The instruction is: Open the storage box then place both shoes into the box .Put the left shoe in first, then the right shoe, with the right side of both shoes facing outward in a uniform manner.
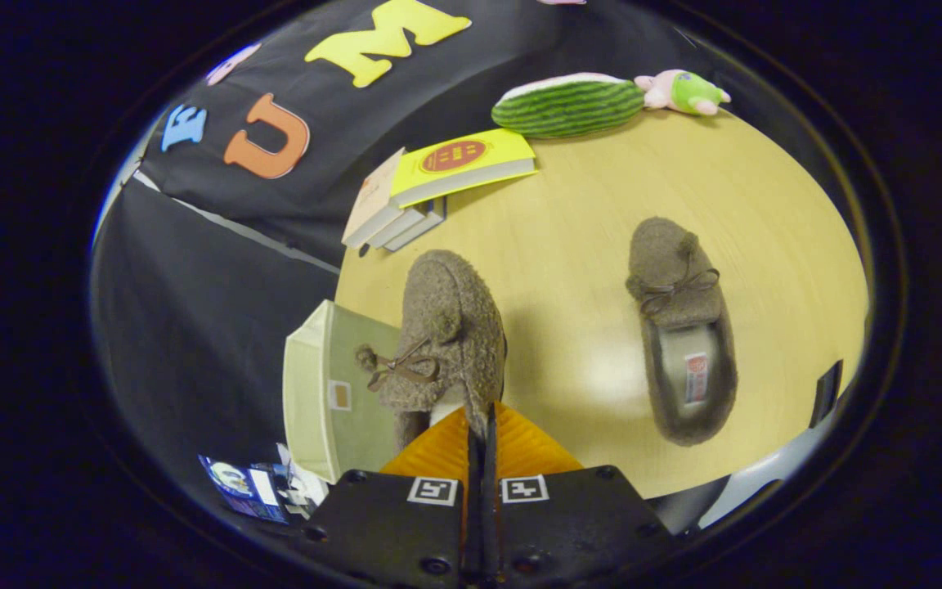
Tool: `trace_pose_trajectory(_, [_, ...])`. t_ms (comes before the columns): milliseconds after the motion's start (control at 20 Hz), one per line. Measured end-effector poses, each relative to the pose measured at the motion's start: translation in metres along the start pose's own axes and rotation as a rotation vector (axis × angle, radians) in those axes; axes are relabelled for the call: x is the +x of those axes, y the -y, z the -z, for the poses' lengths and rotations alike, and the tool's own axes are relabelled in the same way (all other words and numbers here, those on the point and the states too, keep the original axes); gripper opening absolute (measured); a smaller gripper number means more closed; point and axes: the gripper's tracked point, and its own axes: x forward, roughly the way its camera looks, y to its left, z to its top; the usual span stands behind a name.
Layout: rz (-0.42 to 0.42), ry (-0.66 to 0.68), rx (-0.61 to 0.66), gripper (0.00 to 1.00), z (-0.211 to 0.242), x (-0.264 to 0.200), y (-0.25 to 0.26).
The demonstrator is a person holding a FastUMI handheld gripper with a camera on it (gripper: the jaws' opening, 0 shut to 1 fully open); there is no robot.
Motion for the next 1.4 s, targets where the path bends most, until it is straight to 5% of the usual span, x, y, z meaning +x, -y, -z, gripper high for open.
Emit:
trace_pose_trajectory(400, [-0.122, 0.086, -0.094, 0.06, 0.023, -0.032, -0.169])
trace_pose_trajectory(700, [-0.113, 0.073, -0.068, 0.06, 0.051, 0.015, -0.244])
trace_pose_trajectory(1050, [-0.037, 0.007, 0.026, 0.06, 0.087, 0.100, -0.267])
trace_pose_trajectory(1400, [0.038, -0.017, 0.029, 0.06, 0.101, 0.137, -0.256])
